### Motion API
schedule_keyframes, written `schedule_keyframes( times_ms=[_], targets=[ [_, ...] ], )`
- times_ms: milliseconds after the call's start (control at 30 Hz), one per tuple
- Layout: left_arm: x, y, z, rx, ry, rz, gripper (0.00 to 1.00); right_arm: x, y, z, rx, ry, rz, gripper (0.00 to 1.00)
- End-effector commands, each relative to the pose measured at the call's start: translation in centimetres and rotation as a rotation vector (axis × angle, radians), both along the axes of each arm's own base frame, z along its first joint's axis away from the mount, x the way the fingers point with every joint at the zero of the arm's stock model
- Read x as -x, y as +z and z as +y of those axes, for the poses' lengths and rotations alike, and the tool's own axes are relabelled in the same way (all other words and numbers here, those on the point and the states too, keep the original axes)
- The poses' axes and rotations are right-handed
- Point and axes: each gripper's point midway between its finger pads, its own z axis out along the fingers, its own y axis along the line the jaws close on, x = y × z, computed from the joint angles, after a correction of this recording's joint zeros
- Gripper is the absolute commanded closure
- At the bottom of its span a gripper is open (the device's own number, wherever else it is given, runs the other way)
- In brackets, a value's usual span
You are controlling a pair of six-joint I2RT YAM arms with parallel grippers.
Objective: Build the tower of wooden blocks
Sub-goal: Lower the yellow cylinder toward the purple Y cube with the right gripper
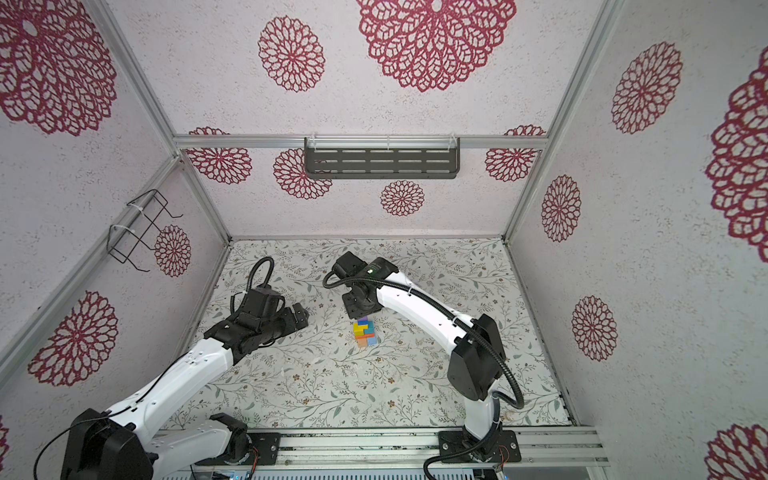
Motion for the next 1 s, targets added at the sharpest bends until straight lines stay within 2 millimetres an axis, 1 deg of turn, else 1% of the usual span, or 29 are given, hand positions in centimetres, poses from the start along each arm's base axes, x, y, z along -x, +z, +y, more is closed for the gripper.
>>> schedule_keyframes(
  times_ms=[0, 500, 800, 967],
  targets=[
    [-0.1, -0.5, -0.2, -0.003, -0.010, -0.001, 0.03, -0.2, 0.4, 0.0, 0.003, 0.016, -0.004, 0.77],
    [-0.1, -0.7, -0.1, -0.023, -0.018, 0.007, 0.03, -0.5, -0.3, 0.5, 0.000, 0.019, 0.010, 0.77],
    [-0.2, -0.8, -0.1, -0.029, -0.018, 0.011, 0.03, -0.6, -0.6, 0.5, 0.006, 0.022, 0.015, 0.76],
    [-0.2, -0.8, 0.0, -0.034, -0.020, 0.009, 0.03, -0.8, -0.4, 0.4, 0.006, 0.014, 0.006, 0.75]
  ],
)
